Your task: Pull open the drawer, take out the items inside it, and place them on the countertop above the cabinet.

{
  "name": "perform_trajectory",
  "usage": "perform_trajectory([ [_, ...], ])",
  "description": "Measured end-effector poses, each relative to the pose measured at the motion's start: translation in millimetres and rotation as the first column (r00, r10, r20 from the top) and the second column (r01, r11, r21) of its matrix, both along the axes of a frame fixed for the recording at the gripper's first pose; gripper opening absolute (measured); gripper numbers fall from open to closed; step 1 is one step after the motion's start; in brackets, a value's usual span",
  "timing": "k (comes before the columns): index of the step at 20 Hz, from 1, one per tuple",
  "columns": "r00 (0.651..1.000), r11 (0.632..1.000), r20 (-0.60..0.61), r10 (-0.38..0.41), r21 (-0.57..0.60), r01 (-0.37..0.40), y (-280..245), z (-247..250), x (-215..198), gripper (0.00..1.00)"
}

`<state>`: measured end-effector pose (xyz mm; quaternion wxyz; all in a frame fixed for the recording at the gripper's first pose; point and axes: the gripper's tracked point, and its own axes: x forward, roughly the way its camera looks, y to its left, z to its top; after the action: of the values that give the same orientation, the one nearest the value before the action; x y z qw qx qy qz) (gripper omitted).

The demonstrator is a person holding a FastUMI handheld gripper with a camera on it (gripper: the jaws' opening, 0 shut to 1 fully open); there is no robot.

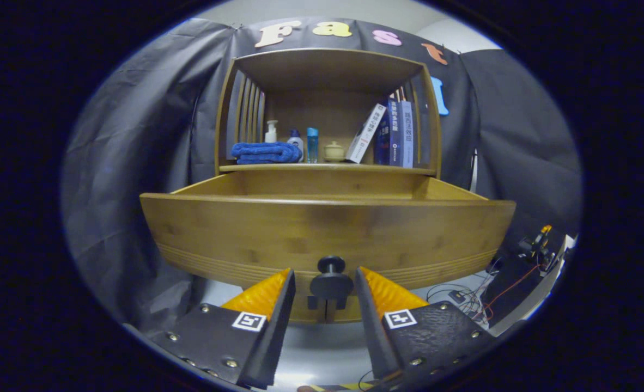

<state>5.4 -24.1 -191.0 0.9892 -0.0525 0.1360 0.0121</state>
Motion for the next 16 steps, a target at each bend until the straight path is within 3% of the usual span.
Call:
perform_trajectory([
  [2,0.999,0.999,0.017,0.032,-0.006,-0.031,12,19,-1,0.82],
  [3,0.998,0.999,0.035,0.046,-0.009,-0.046,17,31,-1,0.84],
  [10,0.995,0.995,0.044,0.09,-0.038,-0.089,40,102,44,0.84],
  [16,0.975,0.989,-0.207,0.076,-0.106,-0.1,19,66,111,0.84],
])
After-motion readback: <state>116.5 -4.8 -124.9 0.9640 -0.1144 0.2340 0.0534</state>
